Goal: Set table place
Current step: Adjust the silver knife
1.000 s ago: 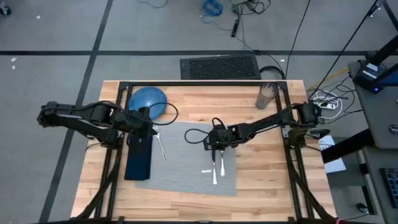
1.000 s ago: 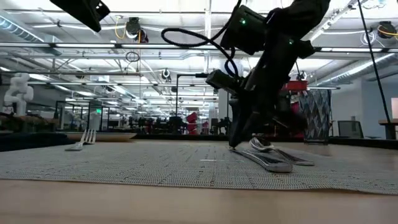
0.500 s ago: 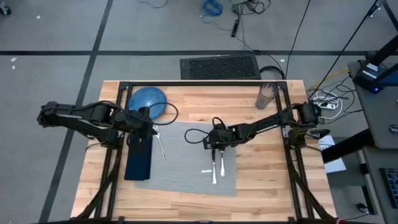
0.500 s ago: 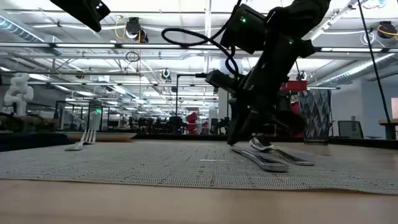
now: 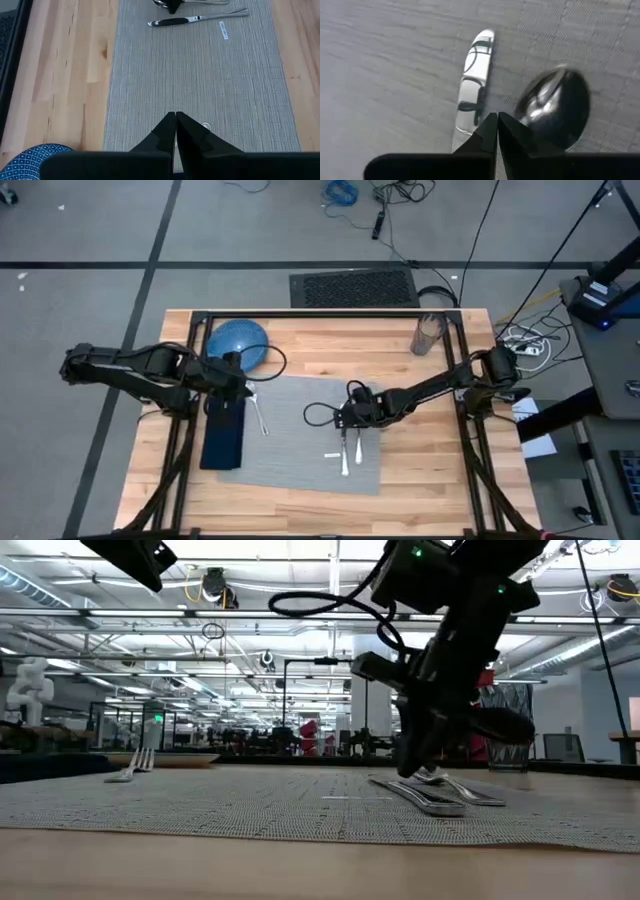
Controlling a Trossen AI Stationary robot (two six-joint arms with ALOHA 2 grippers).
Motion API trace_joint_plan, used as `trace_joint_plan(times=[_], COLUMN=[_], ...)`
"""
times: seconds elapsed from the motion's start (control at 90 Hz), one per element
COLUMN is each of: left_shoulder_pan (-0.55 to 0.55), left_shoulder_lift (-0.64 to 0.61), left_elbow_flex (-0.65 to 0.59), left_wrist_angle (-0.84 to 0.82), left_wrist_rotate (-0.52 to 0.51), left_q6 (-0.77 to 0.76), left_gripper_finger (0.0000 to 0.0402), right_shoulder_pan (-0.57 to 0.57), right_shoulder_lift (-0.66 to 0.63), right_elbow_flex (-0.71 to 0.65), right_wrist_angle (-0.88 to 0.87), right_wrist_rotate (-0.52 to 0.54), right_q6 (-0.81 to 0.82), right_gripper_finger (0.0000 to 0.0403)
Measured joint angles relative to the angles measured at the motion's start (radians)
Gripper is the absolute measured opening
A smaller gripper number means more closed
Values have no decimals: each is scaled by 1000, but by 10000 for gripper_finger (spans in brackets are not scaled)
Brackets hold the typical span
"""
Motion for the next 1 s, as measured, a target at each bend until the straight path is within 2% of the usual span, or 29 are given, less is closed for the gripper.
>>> trace_joint_plan(times=[0.333, 0.578, 1.0], left_shoulder_pan=[0, 0, 0], left_shoulder_lift=[0, 0, 0], left_elbow_flex=[0, 0, 0], left_wrist_angle=[0, 0, -1], left_wrist_rotate=[0, 0, 0], left_q6=[0, 0, 7], left_gripper_finger=[0, 0, 0], right_shoulder_pan=[17, 39, 150], right_shoulder_lift=[0, 0, 0], right_elbow_flex=[0, 0, 1], right_wrist_angle=[99, 132, 154], right_wrist_rotate=[19, -36, -56], right_q6=[-12, -17, 82], right_gripper_finger=[0, 0, 0])
